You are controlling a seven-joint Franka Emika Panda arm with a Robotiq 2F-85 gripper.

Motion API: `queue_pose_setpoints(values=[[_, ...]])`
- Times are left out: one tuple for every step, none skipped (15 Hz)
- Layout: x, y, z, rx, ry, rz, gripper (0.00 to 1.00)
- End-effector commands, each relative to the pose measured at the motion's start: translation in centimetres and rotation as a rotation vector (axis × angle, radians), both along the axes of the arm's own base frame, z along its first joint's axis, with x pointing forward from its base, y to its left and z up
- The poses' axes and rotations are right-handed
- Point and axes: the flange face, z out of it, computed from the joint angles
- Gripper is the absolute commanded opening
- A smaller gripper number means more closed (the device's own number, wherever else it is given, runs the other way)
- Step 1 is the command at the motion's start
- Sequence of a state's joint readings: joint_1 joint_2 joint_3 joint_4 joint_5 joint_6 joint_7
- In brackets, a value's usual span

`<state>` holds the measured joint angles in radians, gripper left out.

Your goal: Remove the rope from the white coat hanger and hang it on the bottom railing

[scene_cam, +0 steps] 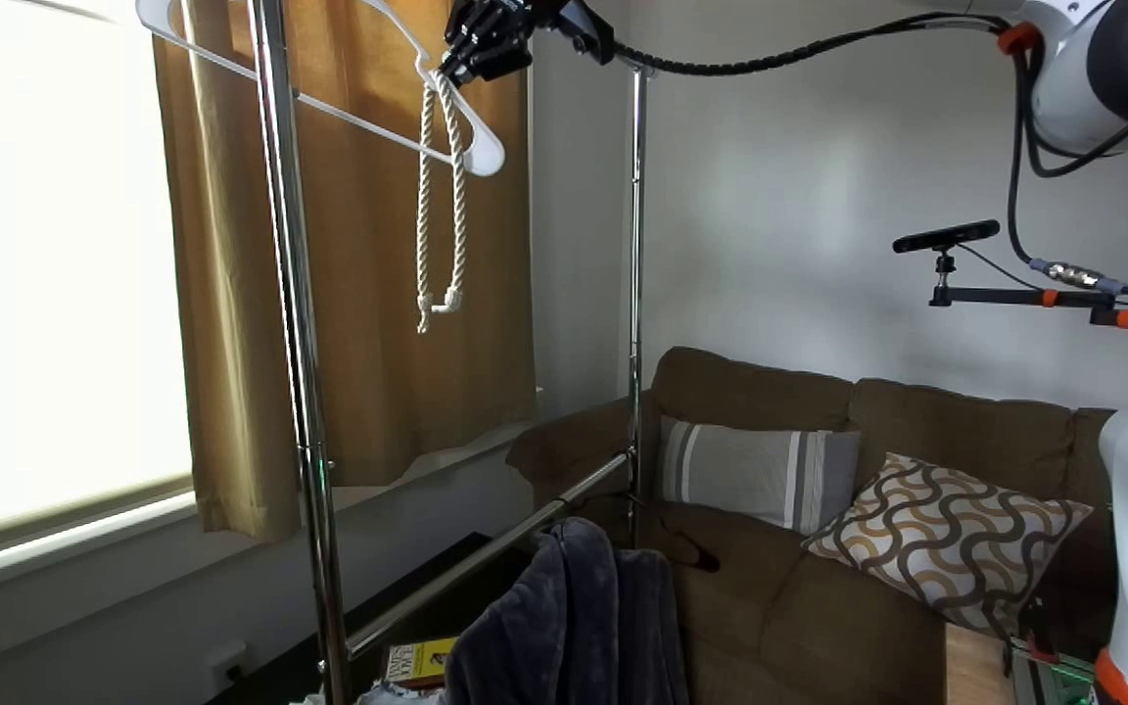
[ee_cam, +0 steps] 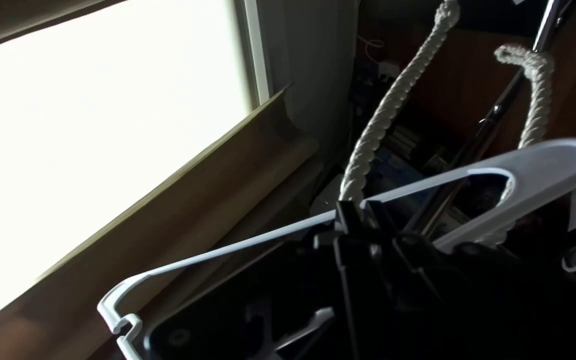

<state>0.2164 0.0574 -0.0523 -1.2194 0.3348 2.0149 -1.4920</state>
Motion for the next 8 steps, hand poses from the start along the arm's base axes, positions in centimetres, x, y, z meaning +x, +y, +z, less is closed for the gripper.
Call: queue_pose_setpoints(values=[[-0.2, 0.0, 0.5, 0.019, 0.005, 0.042, 0.02], [-0.3, 0.0, 0.5, 0.024, 0.005, 0.043, 0.02], [-0.3, -0.1, 0.6, 0.031, 0.008, 0.036, 0.01], [-0.4, -0.2, 0.7, 0.034, 0.006, 0.035, 0.01], [-0.4, -0.3, 0.9, 0.038, -0.002, 0.019, 0.02], [-0.6, -0.5, 1.4, 0.049, -0.015, -0.002, 0.02], [-1.2, -0.6, 2.2, 0.066, -0.027, -0.015, 0.01], [-1.9, -0.9, 2.9, 0.069, -0.042, -0.038, 0.01]])
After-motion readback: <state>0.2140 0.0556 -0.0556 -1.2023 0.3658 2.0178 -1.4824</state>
